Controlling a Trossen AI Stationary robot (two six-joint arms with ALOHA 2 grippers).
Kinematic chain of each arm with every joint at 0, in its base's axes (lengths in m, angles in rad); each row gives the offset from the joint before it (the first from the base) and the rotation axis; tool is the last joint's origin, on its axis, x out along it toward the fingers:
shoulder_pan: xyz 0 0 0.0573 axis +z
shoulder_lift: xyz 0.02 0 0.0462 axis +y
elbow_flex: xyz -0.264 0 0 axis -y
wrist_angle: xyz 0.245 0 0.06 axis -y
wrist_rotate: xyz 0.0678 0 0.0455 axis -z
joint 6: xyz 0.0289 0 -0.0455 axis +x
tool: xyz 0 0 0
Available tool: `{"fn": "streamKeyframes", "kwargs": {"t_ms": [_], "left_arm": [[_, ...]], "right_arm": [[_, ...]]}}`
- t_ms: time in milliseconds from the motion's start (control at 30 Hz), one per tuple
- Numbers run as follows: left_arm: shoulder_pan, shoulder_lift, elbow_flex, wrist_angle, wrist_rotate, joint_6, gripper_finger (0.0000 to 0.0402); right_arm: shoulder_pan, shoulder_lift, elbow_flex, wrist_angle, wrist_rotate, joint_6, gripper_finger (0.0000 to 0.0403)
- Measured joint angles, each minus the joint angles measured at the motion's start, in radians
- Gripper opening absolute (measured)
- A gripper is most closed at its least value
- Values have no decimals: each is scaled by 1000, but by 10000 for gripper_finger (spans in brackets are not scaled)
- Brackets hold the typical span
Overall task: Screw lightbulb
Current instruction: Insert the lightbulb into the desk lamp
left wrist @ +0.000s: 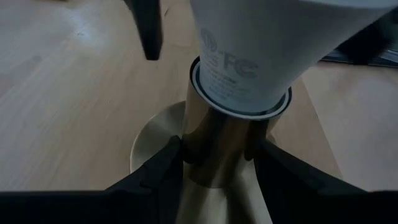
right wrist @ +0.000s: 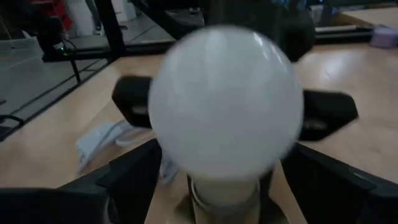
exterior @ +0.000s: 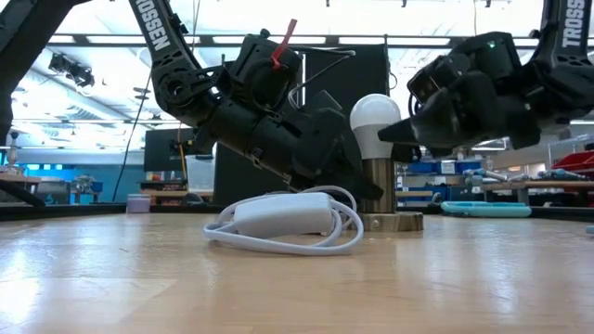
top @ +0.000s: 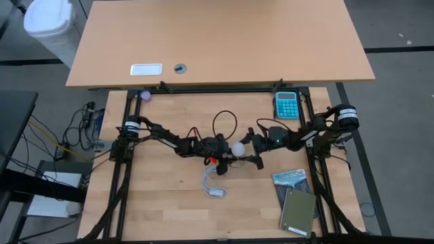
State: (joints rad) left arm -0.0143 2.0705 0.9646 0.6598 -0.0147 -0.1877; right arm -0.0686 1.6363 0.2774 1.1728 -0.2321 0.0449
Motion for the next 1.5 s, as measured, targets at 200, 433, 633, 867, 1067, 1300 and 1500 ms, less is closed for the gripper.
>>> {"fn": "streamKeyframes", "kwargs": {"t_ms": [200,433,633,867,1067,1300,1500], "left_arm": [[0,0,0,0,-2,-5,188],[-1,0,0,0,-3,-8,188],[-1,0,0,0,-4,-21,188],[-1,0,0,0,-14,-28,188],[-1,0,0,0,-14,-28,188],[-2,0,0,0,-14,-30,188],[-2,0,0,0,-14,-31,188]], "right_arm": [[3,0,34,-58,15,3,299],[3,0,36,-82,33,36,292],[4,0,36,-83,33,69,292],[33,0,36,-84,57,101,292],[71,0,36,-94,132,103,292],[81,0,35,-99,162,109,292],[81,0,35,-99,165,109,292]]}}
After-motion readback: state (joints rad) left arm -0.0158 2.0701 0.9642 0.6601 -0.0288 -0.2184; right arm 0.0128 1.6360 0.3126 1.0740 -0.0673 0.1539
